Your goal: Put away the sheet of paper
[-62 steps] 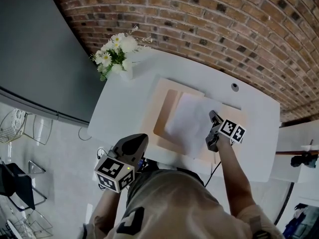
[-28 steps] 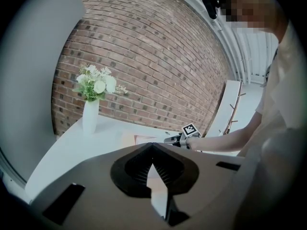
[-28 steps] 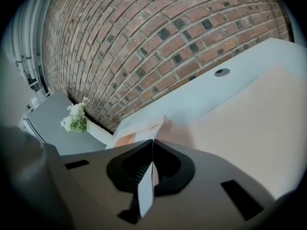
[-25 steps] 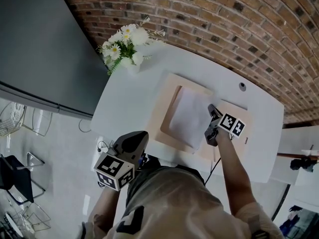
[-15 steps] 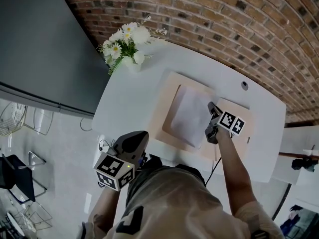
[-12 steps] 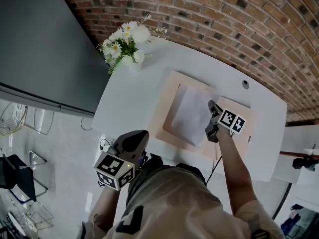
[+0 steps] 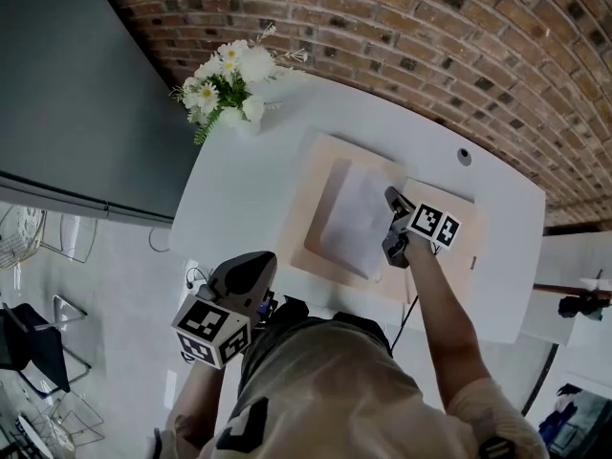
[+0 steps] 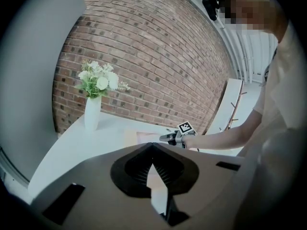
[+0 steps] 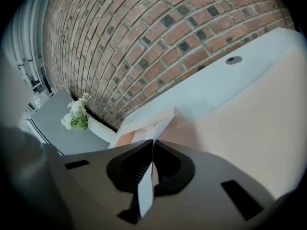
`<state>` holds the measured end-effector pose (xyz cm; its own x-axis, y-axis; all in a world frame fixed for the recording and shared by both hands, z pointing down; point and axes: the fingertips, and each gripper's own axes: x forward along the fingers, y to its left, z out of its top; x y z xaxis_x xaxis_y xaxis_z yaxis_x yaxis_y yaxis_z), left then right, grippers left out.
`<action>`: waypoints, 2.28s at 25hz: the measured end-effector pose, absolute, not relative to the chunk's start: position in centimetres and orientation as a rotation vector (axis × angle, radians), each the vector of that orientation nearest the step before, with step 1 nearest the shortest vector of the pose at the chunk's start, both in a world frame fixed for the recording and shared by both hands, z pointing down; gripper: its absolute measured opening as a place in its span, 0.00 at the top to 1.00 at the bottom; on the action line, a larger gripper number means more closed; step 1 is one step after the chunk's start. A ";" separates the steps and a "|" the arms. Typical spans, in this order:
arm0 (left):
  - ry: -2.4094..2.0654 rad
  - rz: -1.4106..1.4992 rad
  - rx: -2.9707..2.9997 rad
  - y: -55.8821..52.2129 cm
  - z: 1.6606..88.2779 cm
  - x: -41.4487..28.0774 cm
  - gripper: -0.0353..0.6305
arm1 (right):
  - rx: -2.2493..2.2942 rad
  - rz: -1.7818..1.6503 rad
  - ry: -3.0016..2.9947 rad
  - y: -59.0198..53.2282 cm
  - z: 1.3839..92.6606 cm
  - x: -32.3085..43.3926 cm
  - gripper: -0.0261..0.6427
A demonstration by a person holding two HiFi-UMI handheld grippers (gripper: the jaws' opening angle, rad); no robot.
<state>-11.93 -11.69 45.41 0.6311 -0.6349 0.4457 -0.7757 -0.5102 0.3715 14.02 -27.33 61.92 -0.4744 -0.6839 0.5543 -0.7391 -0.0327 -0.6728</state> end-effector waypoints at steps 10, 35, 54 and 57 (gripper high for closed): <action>-1.094 0.351 2.296 -11.6 45.6 -12.2 0.93 | 1.555 1.587 -2.169 -28.1 62.1 12.7 0.93; -1.113 0.352 2.254 -12.0 46.6 -13.3 0.93 | 1.515 1.624 -2.173 -29.2 63.1 10.5 0.93; -1.109 0.364 2.254 -12.2 46.5 -13.1 0.93 | 1.513 1.646 -2.186 -30.0 63.3 10.1 0.93; -1.103 0.362 2.259 -12.2 46.4 -12.9 0.93 | 1.509 1.668 -2.196 -29.9 63.0 9.9 0.93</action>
